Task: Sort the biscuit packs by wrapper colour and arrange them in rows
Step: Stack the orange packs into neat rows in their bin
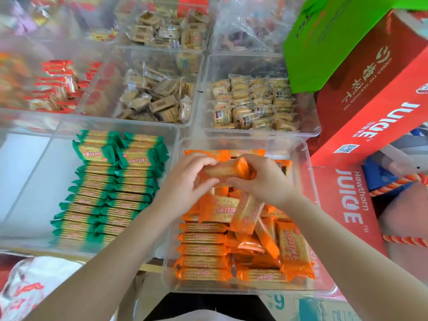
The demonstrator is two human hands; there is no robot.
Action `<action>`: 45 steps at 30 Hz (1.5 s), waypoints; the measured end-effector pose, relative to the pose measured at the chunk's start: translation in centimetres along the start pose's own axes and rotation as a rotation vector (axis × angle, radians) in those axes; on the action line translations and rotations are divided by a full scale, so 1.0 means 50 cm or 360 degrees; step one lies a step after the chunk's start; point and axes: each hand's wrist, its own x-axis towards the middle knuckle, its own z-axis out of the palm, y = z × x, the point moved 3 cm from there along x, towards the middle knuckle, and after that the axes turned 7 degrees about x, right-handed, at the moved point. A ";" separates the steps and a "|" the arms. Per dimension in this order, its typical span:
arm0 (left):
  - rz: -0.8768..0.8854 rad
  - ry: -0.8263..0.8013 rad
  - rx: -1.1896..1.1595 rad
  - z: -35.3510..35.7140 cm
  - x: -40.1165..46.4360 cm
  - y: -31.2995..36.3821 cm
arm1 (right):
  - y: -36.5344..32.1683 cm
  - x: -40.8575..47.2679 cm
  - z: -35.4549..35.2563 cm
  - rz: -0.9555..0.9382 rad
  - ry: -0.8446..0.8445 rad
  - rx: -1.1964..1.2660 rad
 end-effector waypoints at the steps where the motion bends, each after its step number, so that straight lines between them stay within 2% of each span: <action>1: -0.0078 0.0009 -0.0006 -0.008 -0.004 -0.004 | 0.002 0.004 0.012 0.0082 -0.0064 0.0203; 3: -0.0229 -0.0142 0.0045 -0.011 -0.017 -0.010 | 0.014 0.017 0.035 0.0233 -0.0088 0.0473; 5: -0.0350 -0.0318 0.0151 -0.003 -0.035 -0.012 | 0.026 0.033 0.060 0.0317 -0.0075 0.0495; 9: -0.0578 -0.0226 0.0169 -0.006 -0.075 -0.016 | 0.019 0.063 0.108 0.0244 0.0009 0.0152; 12: -0.0530 -0.0202 0.0354 -0.001 -0.105 -0.017 | 0.000 0.087 0.127 0.0223 0.0045 0.0077; 15: -0.0427 -0.0145 0.0440 0.010 -0.126 -0.026 | -0.002 0.083 0.153 0.0402 -0.0217 0.0264; 18: -0.0539 -0.0091 0.0229 0.010 -0.129 -0.021 | -0.004 0.044 0.167 0.0348 -0.0429 0.0280; 21: -0.0414 -0.0216 0.0196 0.030 -0.123 0.002 | 0.008 0.011 0.131 0.0318 -0.0269 0.0447; 22: -0.0348 -0.0272 0.0240 0.044 -0.122 0.010 | 0.022 0.002 0.111 0.0307 -0.0208 0.0382; 25: -0.0186 -0.0355 0.0559 0.070 -0.124 0.022 | 0.076 -0.028 0.039 0.0226 -0.0098 -0.0378; 27: -0.0048 -0.0323 0.0740 0.071 -0.123 0.032 | 0.125 -0.049 -0.001 0.0387 -0.0151 -0.0759; 28: 0.0068 -0.0296 0.0782 0.073 -0.120 0.041 | 0.144 -0.060 -0.016 0.0531 -0.0179 -0.0794; 31: 0.0319 -0.0281 0.0752 0.085 -0.102 0.070 | 0.177 -0.076 -0.027 0.0777 -0.0121 -0.0611; 33: 0.0370 -0.0414 0.0762 0.100 -0.078 0.081 | 0.175 -0.074 -0.016 0.0819 -0.0035 -0.0560; 38: 0.0598 -0.0862 0.0924 0.132 -0.026 0.092 | 0.175 -0.069 0.015 0.0911 -0.0070 -0.0684; 42: 0.0534 -0.1103 0.0932 0.117 0.004 0.092 | 0.170 -0.060 0.016 0.0946 0.0010 -0.0504; 45: 0.0280 -0.1124 0.0644 0.082 0.030 0.072 | 0.165 -0.059 0.006 0.0980 -0.0011 -0.0360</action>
